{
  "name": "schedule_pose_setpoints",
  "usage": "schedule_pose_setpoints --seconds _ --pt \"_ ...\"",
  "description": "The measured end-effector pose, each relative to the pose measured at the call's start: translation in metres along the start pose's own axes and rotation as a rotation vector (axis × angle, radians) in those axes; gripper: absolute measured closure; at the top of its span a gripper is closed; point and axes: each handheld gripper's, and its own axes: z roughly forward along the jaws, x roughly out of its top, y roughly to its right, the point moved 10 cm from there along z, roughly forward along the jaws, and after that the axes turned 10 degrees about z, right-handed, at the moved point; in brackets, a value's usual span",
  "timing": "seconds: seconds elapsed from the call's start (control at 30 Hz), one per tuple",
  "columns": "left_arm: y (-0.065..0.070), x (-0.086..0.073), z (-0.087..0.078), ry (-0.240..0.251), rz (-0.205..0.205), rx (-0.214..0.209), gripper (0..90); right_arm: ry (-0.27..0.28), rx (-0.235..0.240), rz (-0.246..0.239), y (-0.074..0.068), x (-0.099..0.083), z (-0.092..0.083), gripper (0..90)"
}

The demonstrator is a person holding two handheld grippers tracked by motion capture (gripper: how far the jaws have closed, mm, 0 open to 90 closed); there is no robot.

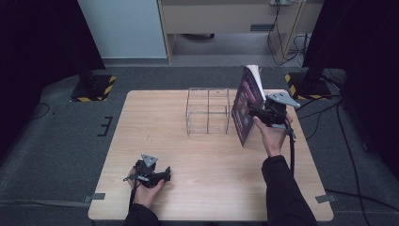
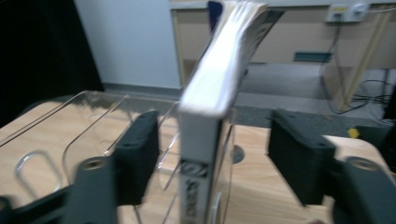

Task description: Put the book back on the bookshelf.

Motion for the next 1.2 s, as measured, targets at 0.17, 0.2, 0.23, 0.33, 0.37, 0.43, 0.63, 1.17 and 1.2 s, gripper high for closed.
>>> schedule_pose_setpoints --seconds 0.17,0.2,0.23,0.33,0.37,0.43,0.63,1.17,1.2 --pt "0.0 0.0 0.0 0.0 0.0 0.0 9.5 -0.008 0.047 0.001 -0.004 -0.005 -0.009 15.9" --pt "0.0 0.0 0.0 0.0 0.0 0.0 9.5 -0.008 0.051 -0.004 -0.005 -0.006 -0.012 15.3" --pt "0.0 0.0 0.0 0.0 0.0 0.0 9.5 -0.009 0.05 -0.01 -0.005 -0.008 -0.015 14.8" --pt "0.0 0.0 0.0 0.0 0.0 0.0 9.5 -0.024 0.057 -0.031 -0.003 -0.016 -0.023 12.4" --pt "0.0 0.0 0.0 0.0 0.0 0.0 9.5 -0.03 0.058 -0.035 -0.002 -0.019 -0.026 12.3" --pt "0.0 0.0 0.0 0.0 0.0 0.0 9.5 -0.048 0.061 -0.048 -0.001 -0.027 -0.031 10.8" --pt "0.0 0.0 0.0 0.0 0.0 0.0 9.5 -0.113 0.067 -0.071 0.009 -0.055 -0.043 8.9" --pt "0.0 0.0 0.0 -0.003 0.003 -0.006 8.8 -0.286 0.023 -0.075 0.066 -0.142 -0.068 8.5" --pt "0.0 0.0 0.0 -0.003 0.004 -0.007 8.5 -0.29 0.018 -0.08 0.067 -0.144 -0.069 8.4"
